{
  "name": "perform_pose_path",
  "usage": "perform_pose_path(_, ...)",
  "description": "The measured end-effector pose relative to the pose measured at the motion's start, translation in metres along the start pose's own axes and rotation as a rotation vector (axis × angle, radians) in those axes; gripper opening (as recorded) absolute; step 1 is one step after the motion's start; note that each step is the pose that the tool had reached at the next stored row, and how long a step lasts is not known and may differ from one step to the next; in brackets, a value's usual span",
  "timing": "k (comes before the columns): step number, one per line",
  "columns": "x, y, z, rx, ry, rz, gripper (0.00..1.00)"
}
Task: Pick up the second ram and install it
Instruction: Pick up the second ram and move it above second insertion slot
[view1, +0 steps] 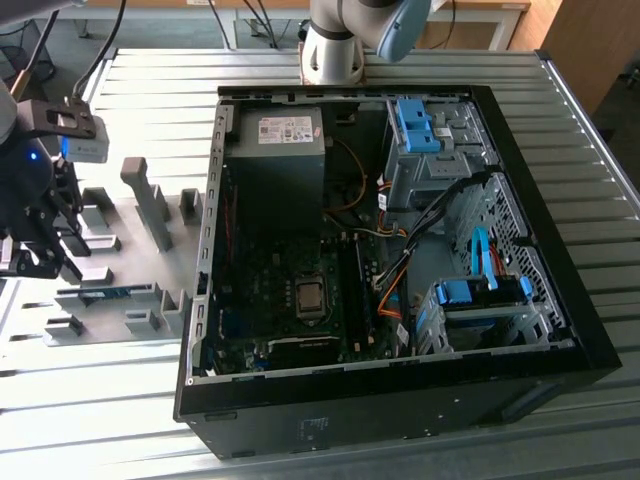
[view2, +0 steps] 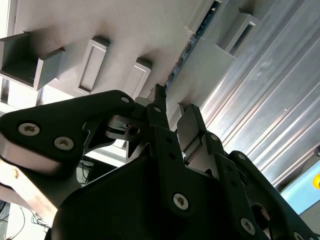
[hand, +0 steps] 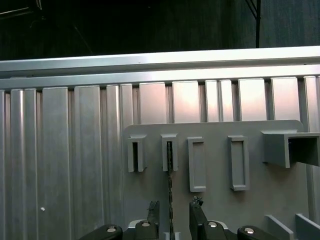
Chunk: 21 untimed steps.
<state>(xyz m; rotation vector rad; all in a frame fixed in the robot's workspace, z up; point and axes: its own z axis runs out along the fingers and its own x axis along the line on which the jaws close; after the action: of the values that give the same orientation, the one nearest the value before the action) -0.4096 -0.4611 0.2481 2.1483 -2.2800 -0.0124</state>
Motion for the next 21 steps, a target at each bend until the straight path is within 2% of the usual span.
perform_pose_path(21, 0.0, -0.0001, 0.0044, 0.0, 0.0, 0.0, 0.37)
